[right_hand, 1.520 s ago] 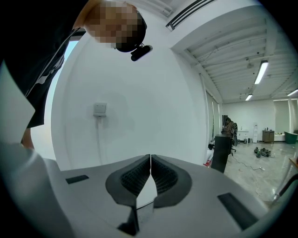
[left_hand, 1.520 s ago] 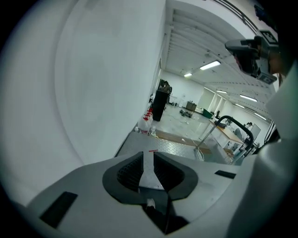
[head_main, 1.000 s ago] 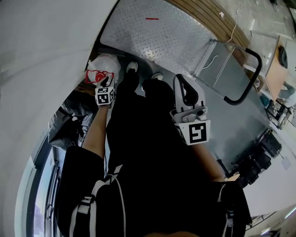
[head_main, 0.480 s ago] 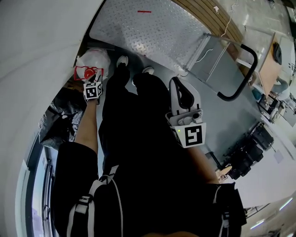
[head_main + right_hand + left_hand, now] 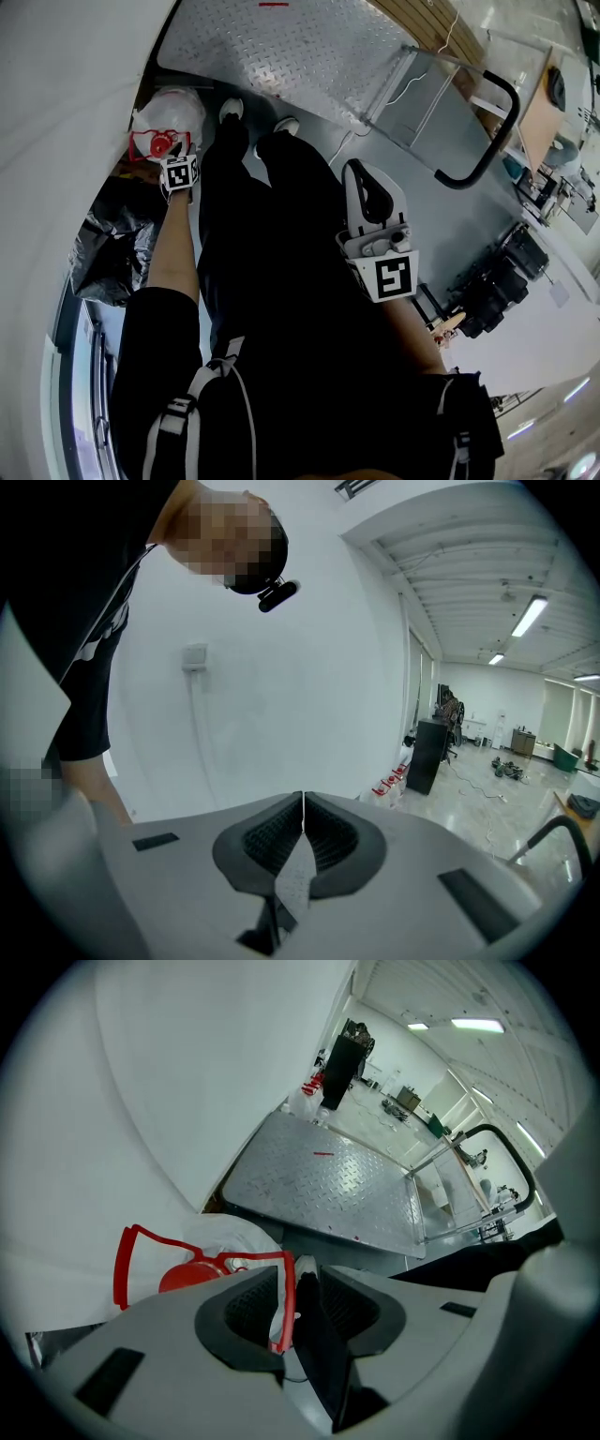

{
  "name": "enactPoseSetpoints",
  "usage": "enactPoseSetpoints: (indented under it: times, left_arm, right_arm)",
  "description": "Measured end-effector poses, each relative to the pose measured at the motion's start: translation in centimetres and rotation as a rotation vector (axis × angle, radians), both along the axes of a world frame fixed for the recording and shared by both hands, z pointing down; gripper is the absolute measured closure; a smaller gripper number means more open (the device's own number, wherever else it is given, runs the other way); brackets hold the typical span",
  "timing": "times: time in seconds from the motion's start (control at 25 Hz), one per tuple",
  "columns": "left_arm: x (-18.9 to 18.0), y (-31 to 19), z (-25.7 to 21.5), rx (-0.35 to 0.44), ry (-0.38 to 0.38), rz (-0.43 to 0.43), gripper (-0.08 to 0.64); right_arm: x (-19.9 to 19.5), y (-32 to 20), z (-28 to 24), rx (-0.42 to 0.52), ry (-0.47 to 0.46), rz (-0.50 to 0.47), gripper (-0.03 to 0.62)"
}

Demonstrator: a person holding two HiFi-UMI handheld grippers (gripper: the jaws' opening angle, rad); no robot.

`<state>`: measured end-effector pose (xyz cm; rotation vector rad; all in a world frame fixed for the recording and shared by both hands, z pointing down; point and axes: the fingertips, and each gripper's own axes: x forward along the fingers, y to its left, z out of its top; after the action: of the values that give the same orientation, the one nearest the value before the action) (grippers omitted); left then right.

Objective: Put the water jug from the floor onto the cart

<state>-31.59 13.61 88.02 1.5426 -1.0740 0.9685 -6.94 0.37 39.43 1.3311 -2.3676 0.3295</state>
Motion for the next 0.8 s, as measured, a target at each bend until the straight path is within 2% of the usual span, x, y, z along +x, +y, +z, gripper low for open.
enactPoseSetpoints:
  times: [0.08, 0.36, 0.52, 0.68, 0.8]
  left_arm:
    - [-0.1, -0.2, 0.5, -0.008, -0.008, -0.011, 0.426]
    - [0.1, 0.0, 1.9, -0.027, -0.040, 0.030, 0.426]
    - [-0.3, 0.1, 2.7, -0.068, -0.021, 0.014, 0.427]
    - [-0.1, 1.0, 3.8, -0.128, -0.004, 0.036, 0.428]
    - [-0.3, 1.7, 4.5, -0.142, -0.006, 0.047, 0.428]
  right_arm:
    - [0.3, 0.3, 0.4, -0.017, 0.017, 0.005, 0.572]
    - [0.8, 1.0, 1.3, -0.046, 0.030, 0.019, 0.572]
    - [1.0, 1.6, 2.1, -0.072, 0.023, 0.055, 0.572]
    - [1.0, 1.6, 2.3, -0.074, -0.001, 0.070, 0.573]
    - [0.8, 1.7, 2.7, -0.073, 0.052, 0.057, 0.572]
